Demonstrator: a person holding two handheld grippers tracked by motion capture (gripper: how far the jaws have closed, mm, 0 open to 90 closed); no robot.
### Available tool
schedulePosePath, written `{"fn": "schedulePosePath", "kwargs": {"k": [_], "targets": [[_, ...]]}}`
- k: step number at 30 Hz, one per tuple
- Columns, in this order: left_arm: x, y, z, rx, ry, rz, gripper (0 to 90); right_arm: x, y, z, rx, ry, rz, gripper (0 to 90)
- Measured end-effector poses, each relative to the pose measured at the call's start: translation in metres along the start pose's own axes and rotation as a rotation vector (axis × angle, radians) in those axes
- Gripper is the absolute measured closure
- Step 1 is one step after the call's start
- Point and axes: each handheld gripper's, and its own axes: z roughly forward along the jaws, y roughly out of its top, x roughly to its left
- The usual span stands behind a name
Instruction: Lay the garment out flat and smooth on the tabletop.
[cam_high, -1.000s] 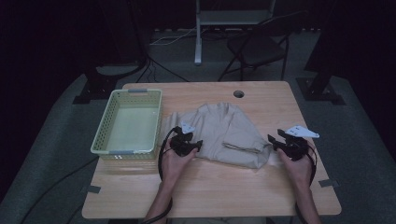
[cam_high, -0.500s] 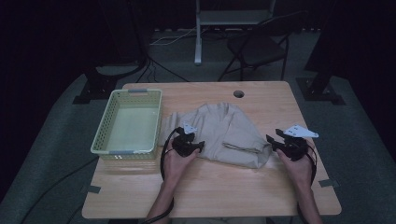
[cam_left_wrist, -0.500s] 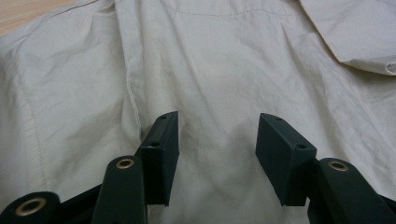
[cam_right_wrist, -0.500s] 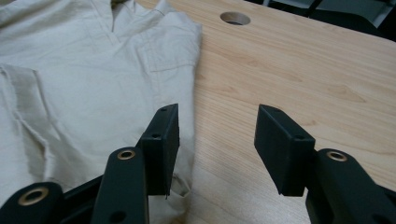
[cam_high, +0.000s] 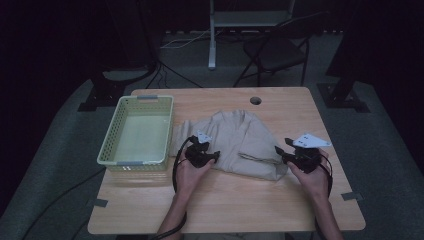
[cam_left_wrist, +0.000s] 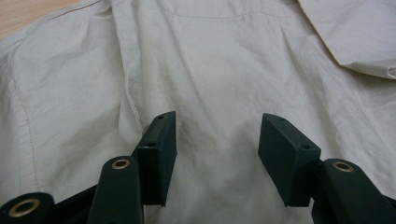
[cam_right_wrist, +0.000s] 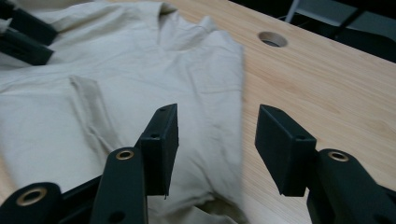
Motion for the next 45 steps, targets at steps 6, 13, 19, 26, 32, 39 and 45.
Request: {"fn": "schedulePosePath", "kwargs": {"k": [6,13,19,26,32,39,45], "targets": [[0.000,0.001,0.001,-0.006,-0.004,-0.005,47.5,0.014,0.005,0.008,0.010,0.075,-0.033,48.6],[-0.002,0.001,0.002,-0.004,0.006,-0.006,47.5,0.024,0.004,0.014,0.025,0.148,-0.063,48.6],[-0.004,0.001,0.003,-0.009,0.005,-0.003,47.2,0.032,0.003,0.020,0.045,0.193,-0.104,50.7],[-0.004,0.001,0.003,-0.012,0.009,-0.002,46.9,0.036,0.002,0.025,0.078,0.208,-0.139,56.5],[-0.005,0.001,0.004,-0.015,0.009,-0.005,46.4,0.037,-0.001,0.029,0.103,0.199,-0.144,64.3],[-0.007,0.001,0.004,-0.014,0.013,-0.003,45.1,0.036,-0.002,0.031,0.121,0.205,-0.148,76.4],[-0.009,0.001,0.005,-0.015,0.011,-0.006,44.6,0.036,-0.003,0.032,0.129,0.202,-0.145,82.1]]}}
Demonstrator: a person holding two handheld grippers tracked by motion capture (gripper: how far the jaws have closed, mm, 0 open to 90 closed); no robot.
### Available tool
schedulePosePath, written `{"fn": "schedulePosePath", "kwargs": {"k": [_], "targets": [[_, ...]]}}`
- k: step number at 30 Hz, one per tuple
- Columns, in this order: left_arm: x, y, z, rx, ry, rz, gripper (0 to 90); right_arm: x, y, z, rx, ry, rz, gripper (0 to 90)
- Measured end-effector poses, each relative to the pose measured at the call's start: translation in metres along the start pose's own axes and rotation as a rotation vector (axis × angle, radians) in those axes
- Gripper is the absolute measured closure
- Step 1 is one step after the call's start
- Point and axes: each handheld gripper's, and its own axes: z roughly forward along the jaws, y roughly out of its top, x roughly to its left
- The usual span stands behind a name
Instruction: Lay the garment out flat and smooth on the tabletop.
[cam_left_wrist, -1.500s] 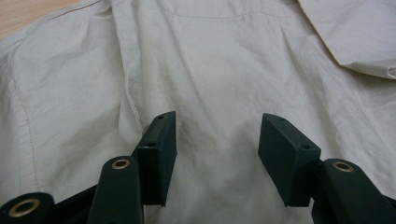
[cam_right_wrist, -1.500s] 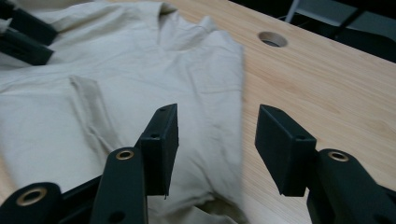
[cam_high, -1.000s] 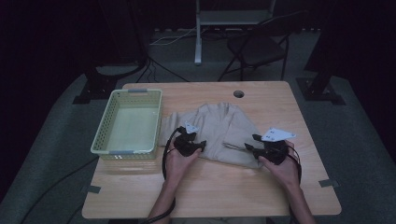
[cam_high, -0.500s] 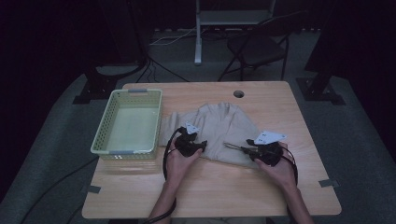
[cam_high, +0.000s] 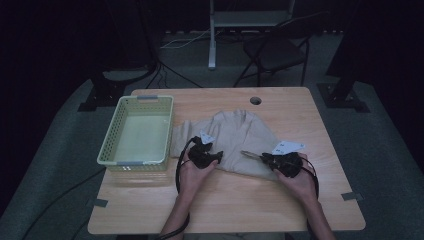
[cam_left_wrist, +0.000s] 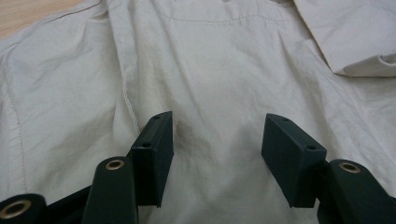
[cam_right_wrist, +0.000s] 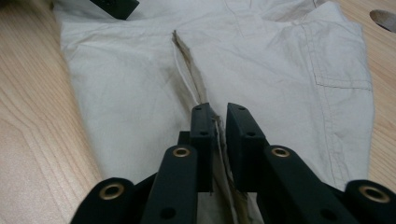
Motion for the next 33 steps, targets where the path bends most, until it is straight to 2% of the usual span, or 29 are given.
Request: {"fn": "schedulePosePath", "kwargs": {"k": [11,33], "targets": [[-0.003,0.001,0.002,-0.002,-0.009,-0.001,43.8,-0.002,-0.004,-0.001,0.003,-0.014,0.013,87.2],[-0.009,0.001,0.004,-0.015,-0.025,0.007,42.0,-0.011,-0.008,-0.009,-0.019,-0.052,0.049,88.1]]}}
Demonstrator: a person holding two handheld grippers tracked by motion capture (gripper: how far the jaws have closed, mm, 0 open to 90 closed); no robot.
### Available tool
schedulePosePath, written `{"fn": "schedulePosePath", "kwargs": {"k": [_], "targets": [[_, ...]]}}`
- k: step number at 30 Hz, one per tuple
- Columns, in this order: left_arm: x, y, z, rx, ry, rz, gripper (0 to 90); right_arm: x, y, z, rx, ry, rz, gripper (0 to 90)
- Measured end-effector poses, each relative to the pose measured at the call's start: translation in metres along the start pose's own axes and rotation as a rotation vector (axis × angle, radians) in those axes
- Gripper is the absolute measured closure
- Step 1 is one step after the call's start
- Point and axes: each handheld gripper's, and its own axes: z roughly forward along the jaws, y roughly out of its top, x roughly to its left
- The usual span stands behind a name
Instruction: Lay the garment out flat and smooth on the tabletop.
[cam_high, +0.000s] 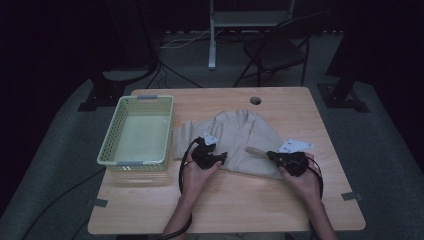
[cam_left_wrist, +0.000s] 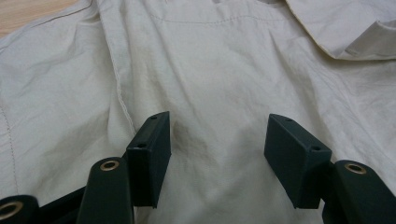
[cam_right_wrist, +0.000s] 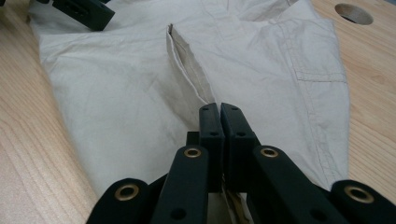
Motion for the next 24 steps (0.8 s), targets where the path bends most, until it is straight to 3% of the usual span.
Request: {"fn": "schedulePosePath", "kwargs": {"k": [24], "targets": [[-0.001,-0.001,0.000,-0.011,-0.003,0.003,41.4,-0.012,-0.003,-0.008,-0.017,-0.037,0.034,88.2]]}}
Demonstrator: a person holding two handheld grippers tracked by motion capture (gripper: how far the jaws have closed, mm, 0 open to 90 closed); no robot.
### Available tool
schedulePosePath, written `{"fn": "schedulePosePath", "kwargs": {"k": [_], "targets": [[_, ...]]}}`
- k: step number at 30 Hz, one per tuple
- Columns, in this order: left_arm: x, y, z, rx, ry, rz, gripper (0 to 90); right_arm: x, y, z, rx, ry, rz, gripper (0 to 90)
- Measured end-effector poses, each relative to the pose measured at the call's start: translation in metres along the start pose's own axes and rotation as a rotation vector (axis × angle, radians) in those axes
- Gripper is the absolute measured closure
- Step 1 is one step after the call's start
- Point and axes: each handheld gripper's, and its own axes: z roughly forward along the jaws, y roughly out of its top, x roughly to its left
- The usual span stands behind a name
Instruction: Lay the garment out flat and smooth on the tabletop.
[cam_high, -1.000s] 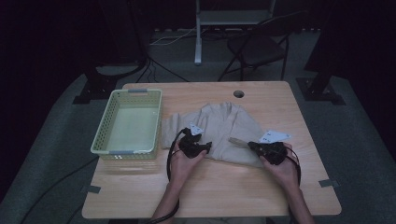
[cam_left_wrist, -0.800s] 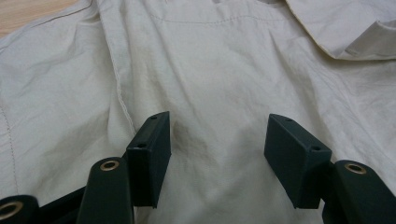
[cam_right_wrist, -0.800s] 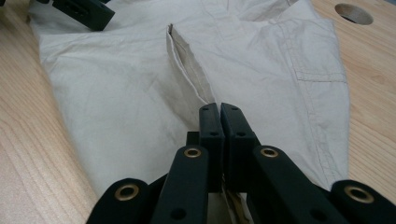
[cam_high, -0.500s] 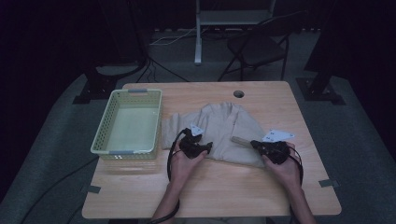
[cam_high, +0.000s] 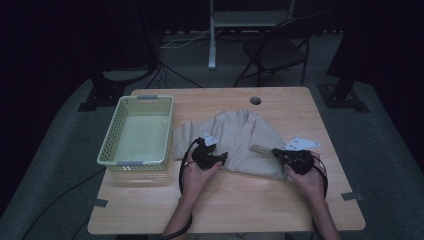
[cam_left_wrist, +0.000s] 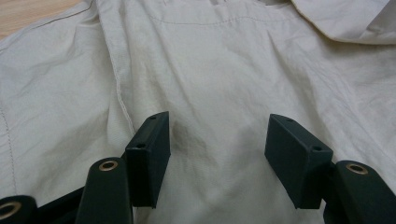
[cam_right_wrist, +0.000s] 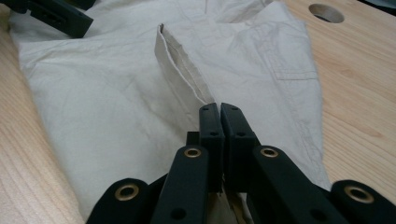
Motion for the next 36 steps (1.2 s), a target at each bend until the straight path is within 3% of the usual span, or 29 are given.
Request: {"fn": "schedulePosePath", "kwargs": {"k": [19,36], "targets": [[-0.001,0.000,0.000,0.001,0.005,0.005,41.4,-0.015,-0.004,-0.014,-0.028,-0.068,0.035,88.2],[-0.001,0.000,0.000,0.000,0.003,0.002,41.3,-0.028,-0.010,-0.018,-0.033,-0.098,0.074,88.1]]}}
